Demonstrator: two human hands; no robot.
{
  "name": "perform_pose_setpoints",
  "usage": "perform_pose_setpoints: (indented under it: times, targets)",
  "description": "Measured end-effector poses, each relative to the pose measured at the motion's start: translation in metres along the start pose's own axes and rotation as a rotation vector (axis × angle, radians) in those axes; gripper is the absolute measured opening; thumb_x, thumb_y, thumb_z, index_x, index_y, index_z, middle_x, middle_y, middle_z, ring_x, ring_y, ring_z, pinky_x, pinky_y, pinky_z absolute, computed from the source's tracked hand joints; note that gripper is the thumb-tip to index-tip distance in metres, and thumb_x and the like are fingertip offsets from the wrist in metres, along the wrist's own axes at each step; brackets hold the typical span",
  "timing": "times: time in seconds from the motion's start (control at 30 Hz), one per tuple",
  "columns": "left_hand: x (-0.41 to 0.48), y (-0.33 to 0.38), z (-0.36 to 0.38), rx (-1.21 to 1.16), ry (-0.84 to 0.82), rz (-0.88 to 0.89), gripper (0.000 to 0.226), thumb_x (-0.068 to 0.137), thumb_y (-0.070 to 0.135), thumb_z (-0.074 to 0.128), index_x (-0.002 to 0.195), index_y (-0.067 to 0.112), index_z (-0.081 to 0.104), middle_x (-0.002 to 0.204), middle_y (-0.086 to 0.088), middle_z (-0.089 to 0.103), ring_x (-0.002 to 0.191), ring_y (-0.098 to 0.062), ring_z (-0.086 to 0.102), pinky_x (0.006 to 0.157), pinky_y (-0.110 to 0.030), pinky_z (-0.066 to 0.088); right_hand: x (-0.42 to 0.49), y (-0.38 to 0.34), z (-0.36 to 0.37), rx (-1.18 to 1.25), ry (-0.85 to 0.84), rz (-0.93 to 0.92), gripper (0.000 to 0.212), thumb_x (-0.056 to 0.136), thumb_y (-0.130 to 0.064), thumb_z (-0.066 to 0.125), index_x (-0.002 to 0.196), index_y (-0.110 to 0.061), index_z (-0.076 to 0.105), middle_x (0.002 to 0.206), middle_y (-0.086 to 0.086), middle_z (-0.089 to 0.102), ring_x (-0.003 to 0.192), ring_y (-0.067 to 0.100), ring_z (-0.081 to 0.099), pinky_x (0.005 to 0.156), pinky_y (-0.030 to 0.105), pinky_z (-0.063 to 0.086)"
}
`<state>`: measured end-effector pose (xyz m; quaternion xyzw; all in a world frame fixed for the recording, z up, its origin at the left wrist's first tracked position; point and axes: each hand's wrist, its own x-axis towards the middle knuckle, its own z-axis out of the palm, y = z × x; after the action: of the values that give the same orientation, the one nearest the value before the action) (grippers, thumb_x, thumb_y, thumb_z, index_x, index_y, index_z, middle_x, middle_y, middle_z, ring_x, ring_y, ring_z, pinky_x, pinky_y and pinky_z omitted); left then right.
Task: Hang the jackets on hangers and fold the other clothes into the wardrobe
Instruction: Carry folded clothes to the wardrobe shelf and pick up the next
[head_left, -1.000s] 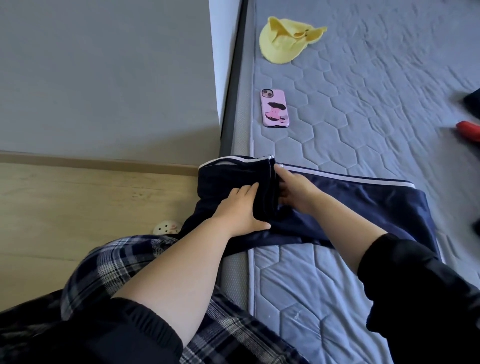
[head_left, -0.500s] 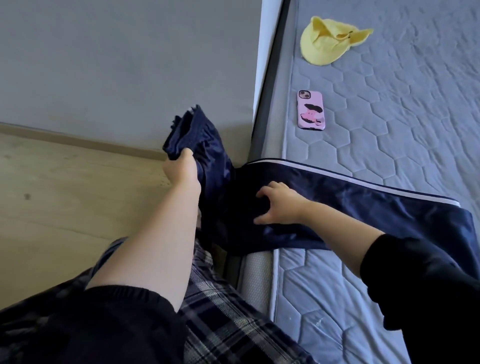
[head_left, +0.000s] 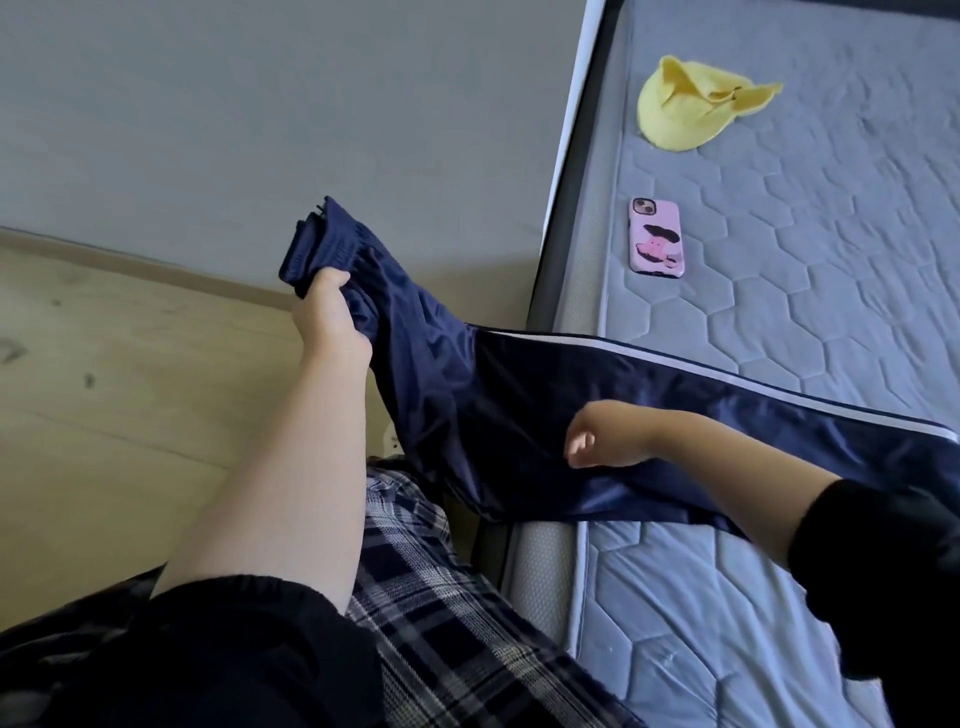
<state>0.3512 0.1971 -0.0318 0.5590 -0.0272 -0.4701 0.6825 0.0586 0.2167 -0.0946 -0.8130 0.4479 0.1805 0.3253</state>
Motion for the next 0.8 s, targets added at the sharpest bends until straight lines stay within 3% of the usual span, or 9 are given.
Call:
perform_pose_setpoints:
  times: [0.13, 0.2, 0.27, 0.37, 0.47, 0.53, 0.6, 0.73, 0.8]
  targets:
    - [-0.025, -0.017, 0.022, 0.273, -0.116, 0.164, 0.027, 0.066, 0.01, 0.063, 0.093, 0.005, 0.063, 0.078, -0.003, 0.064, 0.07, -0.02, 0.059, 0.063, -0.028, 0.045, 0.013, 0.004, -0.006, 0.523, 0.188, 0.07, 0.02, 0.098, -0.022, 0.051, 0.099, -0.01, 0.068, 0.089, 0.003, 0.068, 0.074, 0.011, 0.062, 0.066, 0.024, 0.048]
    - [-0.053, -0.042, 0.034, 0.726, -0.251, 0.359, 0.015, 0.076, 0.011, 0.06, 0.091, 0.012, 0.062, 0.081, -0.006, 0.067, 0.075, -0.022, 0.062, 0.064, -0.027, 0.043, 0.014, 0.011, -0.017, 0.93, 0.387, 0.216, 0.027, 0.102, -0.026, 0.042, 0.095, -0.013, 0.065, 0.089, 0.008, 0.067, 0.071, 0.013, 0.06, 0.06, 0.023, 0.044]
    - [-0.082, -0.073, 0.04, 1.098, -0.54, 0.574, 0.03, 0.077, 0.023, 0.057, 0.106, 0.017, 0.064, 0.101, -0.009, 0.07, 0.095, -0.027, 0.065, 0.075, -0.031, 0.049, 0.009, 0.027, -0.028, 1.304, 0.521, 0.327, 0.037, 0.103, -0.035, 0.033, 0.095, -0.012, 0.061, 0.087, 0.01, 0.066, 0.07, 0.018, 0.06, 0.059, 0.027, 0.044]
    - [-0.112, -0.116, 0.038, 1.479, -1.15, 0.362, 0.066, 0.084, 0.025, 0.062, 0.143, 0.016, 0.036, 0.142, -0.006, 0.045, 0.13, -0.023, 0.045, 0.103, -0.027, 0.037, -0.009, 0.05, -0.036, 1.694, 0.544, 0.467, 0.048, 0.097, -0.051, 0.037, 0.096, -0.007, 0.057, 0.083, 0.012, 0.06, 0.066, 0.025, 0.06, 0.057, 0.029, 0.047]
    - [-0.119, -0.15, 0.035, 1.829, -1.403, 0.108, 0.074, 0.09, 0.018, 0.057, 0.15, 0.006, 0.016, 0.156, -0.01, 0.02, 0.143, -0.026, 0.022, 0.112, -0.028, 0.025, -0.026, 0.051, -0.023, 1.565, 0.412, 0.464, 0.03, 0.097, -0.038, 0.049, 0.089, -0.011, 0.059, 0.074, 0.004, 0.063, 0.055, 0.013, 0.063, 0.049, 0.022, 0.049]
    - [-0.108, -0.151, 0.041, 1.849, -1.383, 0.084, 0.067, 0.09, 0.011, 0.049, 0.151, 0.008, 0.021, 0.158, -0.008, 0.02, 0.144, -0.023, 0.022, 0.116, -0.029, 0.021, -0.025, 0.05, -0.015, 1.39, 0.409, 0.394, 0.006, 0.093, -0.013, 0.058, 0.096, -0.011, 0.062, 0.087, 0.007, 0.067, 0.066, 0.015, 0.067, 0.059, 0.028, 0.055]
    - [-0.095, -0.145, 0.046, 1.714, -1.297, 0.038, 0.055, 0.087, 0.002, 0.044, 0.141, 0.011, 0.045, 0.147, -0.006, 0.044, 0.136, -0.021, 0.039, 0.113, -0.029, 0.029, -0.021, 0.05, -0.01, 1.284, 0.522, 0.393, 0.022, 0.086, 0.004, 0.061, 0.106, -0.006, 0.062, 0.096, 0.015, 0.067, 0.075, 0.023, 0.067, 0.073, 0.04, 0.057]
    - [-0.081, -0.141, 0.052, 1.306, -0.884, -0.131, 0.036, 0.091, 0.0, 0.041, 0.114, 0.005, 0.067, 0.105, -0.007, 0.068, 0.096, -0.018, 0.063, 0.083, -0.029, 0.051, -0.015, 0.051, -0.012, 1.492, 0.636, 0.338, 0.018, 0.09, 0.007, 0.053, 0.101, -0.005, 0.06, 0.09, 0.016, 0.065, 0.07, 0.022, 0.067, 0.061, 0.032, 0.057]
    - [-0.074, -0.144, 0.052, 1.193, -0.718, -0.282, 0.031, 0.095, 0.003, 0.038, 0.11, 0.0, 0.065, 0.096, -0.01, 0.064, 0.087, -0.02, 0.062, 0.066, -0.023, 0.048, -0.012, 0.054, -0.013, 1.237, 0.672, 0.446, 0.022, 0.089, -0.001, 0.059, 0.111, -0.006, 0.057, 0.102, 0.017, 0.062, 0.081, 0.024, 0.064, 0.071, 0.033, 0.055]
